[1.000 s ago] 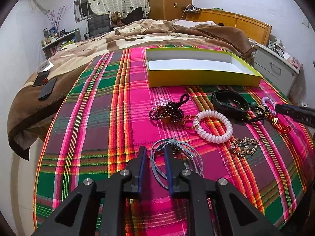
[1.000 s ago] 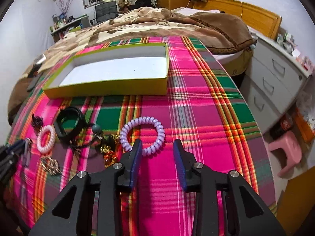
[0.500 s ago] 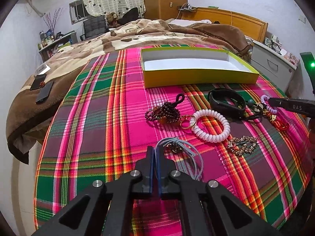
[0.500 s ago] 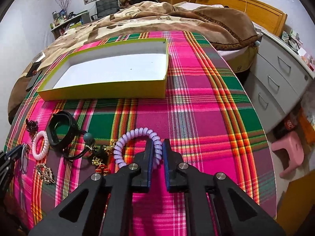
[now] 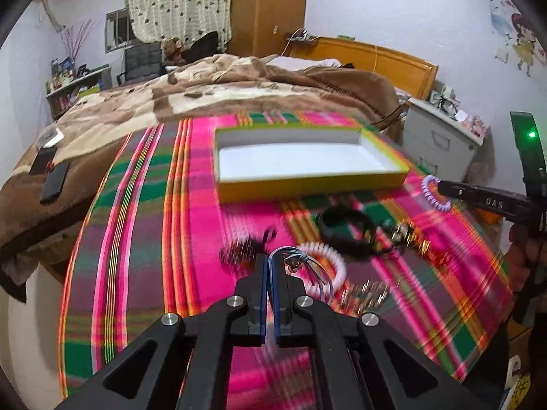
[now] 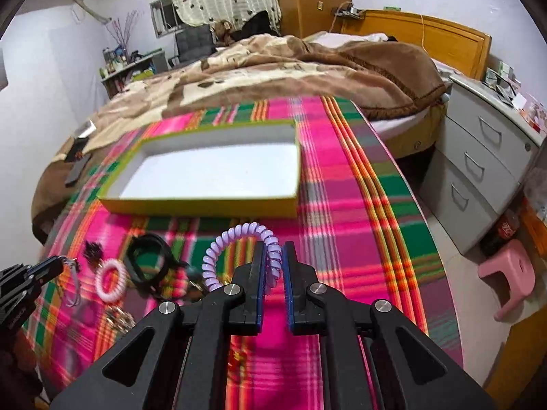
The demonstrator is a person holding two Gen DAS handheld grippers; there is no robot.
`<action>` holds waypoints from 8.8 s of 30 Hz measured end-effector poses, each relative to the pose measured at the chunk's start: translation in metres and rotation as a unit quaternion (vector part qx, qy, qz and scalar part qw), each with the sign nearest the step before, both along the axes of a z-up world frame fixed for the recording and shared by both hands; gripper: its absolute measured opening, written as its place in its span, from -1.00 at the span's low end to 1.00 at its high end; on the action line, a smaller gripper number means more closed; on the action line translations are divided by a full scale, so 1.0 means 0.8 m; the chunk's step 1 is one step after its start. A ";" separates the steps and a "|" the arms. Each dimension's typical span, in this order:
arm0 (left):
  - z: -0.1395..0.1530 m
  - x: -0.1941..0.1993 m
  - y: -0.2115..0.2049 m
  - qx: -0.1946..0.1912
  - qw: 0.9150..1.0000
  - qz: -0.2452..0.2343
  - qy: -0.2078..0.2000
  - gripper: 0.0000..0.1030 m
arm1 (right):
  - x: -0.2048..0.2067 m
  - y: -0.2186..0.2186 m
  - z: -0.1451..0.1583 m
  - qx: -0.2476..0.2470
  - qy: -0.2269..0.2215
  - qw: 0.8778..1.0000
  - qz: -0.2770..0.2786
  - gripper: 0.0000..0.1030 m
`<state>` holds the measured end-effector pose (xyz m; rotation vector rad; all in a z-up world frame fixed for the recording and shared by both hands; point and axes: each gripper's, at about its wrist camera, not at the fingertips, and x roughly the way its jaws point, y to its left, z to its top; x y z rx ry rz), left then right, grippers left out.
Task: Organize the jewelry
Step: 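Carry both items into the yellow box and open both tools, then withdraw both open tools from the box back toward the jewelry, then grasp the dark beaded bracelet with the left tool while the right tool grasps the red charm, then carry both items into the yellow box and open both tools, then withdraw both open tools from the box toward the remaining jewelry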
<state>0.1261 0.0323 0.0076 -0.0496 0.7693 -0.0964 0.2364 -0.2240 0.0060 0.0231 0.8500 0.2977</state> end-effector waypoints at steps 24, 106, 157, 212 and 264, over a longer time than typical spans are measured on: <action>-0.014 0.295 -0.016 0.007 0.998 -0.042 0.042 -0.96 | 0.200 0.109 -0.032 -0.007 0.045 0.998 0.036 -0.82; -0.025 -0.015 0.002 -0.005 1.000 -0.008 -0.021 -0.53 | -0.108 0.031 -0.039 0.002 -0.041 0.998 0.042 -0.32; -0.007 0.030 0.006 -0.047 0.999 -0.022 -0.010 -0.59 | -0.075 0.016 -0.024 0.020 -0.018 0.999 0.017 -0.74; -0.052 0.313 -0.005 0.011 0.998 -0.020 0.061 -0.52 | 0.231 0.085 -0.061 0.004 0.062 0.997 0.047 -0.53; 0.016 -0.039 -0.021 -0.036 0.997 -0.042 -0.060 -0.49 | -0.118 0.029 -0.001 0.038 -0.051 0.997 0.037 -0.30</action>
